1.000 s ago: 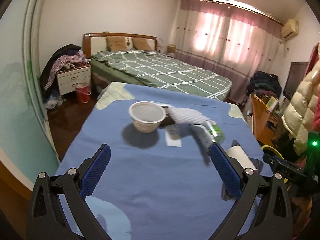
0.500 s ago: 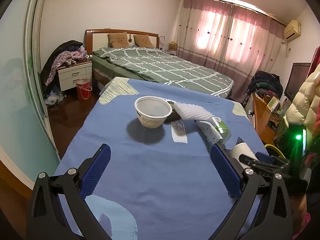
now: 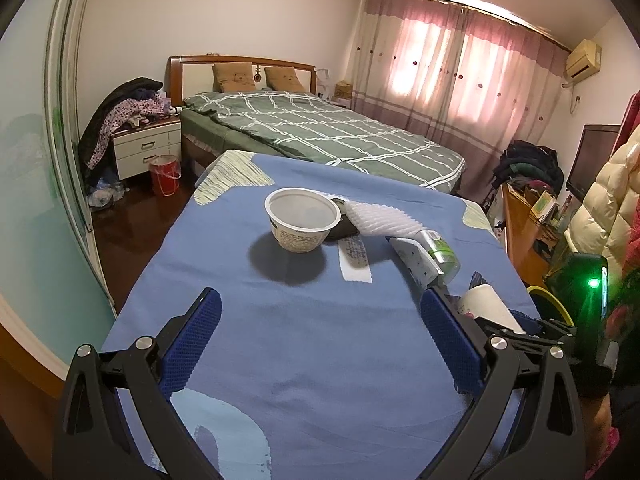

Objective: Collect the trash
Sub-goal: 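Carry the paper cup into the bin and open the right gripper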

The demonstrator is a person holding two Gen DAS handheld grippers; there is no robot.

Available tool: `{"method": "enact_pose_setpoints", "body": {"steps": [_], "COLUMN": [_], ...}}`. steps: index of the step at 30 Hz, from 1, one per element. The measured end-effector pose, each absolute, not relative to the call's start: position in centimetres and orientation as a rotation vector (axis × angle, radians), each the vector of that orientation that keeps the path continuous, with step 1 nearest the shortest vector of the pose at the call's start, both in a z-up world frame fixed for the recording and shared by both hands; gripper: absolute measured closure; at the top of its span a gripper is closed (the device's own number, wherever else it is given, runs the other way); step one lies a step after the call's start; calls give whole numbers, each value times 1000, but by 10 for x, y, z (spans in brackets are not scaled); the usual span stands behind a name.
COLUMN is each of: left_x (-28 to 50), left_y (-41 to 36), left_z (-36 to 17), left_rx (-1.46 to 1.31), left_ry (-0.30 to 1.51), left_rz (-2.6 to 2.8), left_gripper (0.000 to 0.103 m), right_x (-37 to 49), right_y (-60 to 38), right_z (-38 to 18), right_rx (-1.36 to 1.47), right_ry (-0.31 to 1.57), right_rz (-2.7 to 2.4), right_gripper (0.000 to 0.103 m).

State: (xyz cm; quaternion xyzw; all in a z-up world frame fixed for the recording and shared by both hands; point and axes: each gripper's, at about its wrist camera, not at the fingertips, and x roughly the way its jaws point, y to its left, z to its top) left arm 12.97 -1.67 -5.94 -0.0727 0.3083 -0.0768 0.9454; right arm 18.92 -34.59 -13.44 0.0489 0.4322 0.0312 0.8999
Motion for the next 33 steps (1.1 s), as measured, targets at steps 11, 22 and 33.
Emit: {"method": "enact_pose_setpoints", "body": {"steps": [11,22,33], "left_x": [132,143,154], "left_y": [-26,-44,-70], "left_z": [-63,-67,-72], "left_rx": [-140,-114,-72], "left_ry": [642,669,697], "left_rz": [-170,-203,-233], "left_gripper": [5,5,5], "right_x": [175,166,155], "right_y": [-375,-444,-538], "right_z": [-114,-108,-117], "right_rx": [180,263,343], "right_ry": [834,789,740], "right_rz": [48,-109,-377], "right_gripper": [47,47,46]}}
